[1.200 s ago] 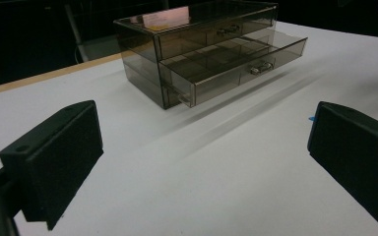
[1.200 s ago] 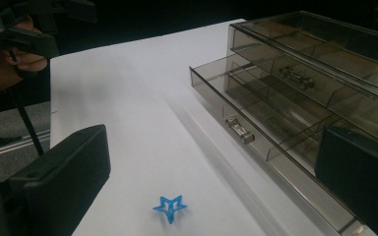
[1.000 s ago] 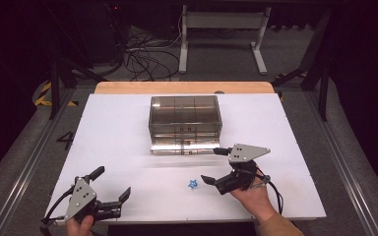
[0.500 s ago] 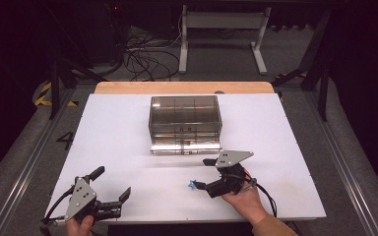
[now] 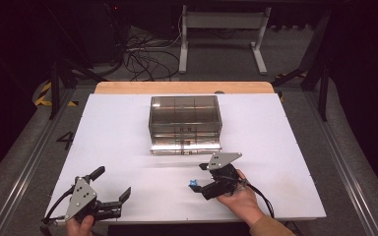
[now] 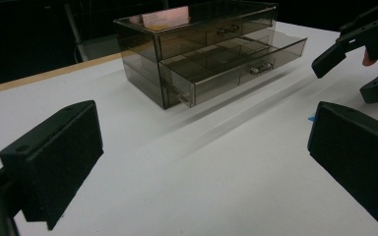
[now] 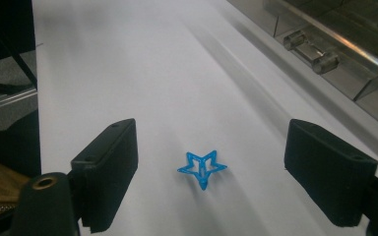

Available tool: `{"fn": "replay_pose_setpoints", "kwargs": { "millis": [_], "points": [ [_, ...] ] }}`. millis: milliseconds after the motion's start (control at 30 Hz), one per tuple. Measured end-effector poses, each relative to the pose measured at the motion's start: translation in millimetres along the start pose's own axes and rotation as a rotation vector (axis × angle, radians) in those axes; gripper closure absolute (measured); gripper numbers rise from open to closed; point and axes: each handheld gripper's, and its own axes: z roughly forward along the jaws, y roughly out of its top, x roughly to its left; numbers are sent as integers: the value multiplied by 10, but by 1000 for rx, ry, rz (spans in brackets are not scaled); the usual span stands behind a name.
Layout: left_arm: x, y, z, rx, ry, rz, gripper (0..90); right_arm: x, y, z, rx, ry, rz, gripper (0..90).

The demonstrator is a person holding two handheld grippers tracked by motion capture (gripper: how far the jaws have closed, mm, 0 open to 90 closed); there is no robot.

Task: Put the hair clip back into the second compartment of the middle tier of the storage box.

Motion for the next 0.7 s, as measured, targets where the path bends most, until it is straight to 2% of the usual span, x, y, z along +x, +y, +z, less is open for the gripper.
{"fn": "replay_pose_setpoints", "kwargs": {
  "millis": [500, 700],
  "points": [
    [2, 0, -1, 0, 0, 0, 8, 39, -26, 146, 87, -1, -24, 236],
    [1, -1, 1, 1, -2, 1, 8, 72, -34, 204, 141, -23, -40, 236]
  ]
}}
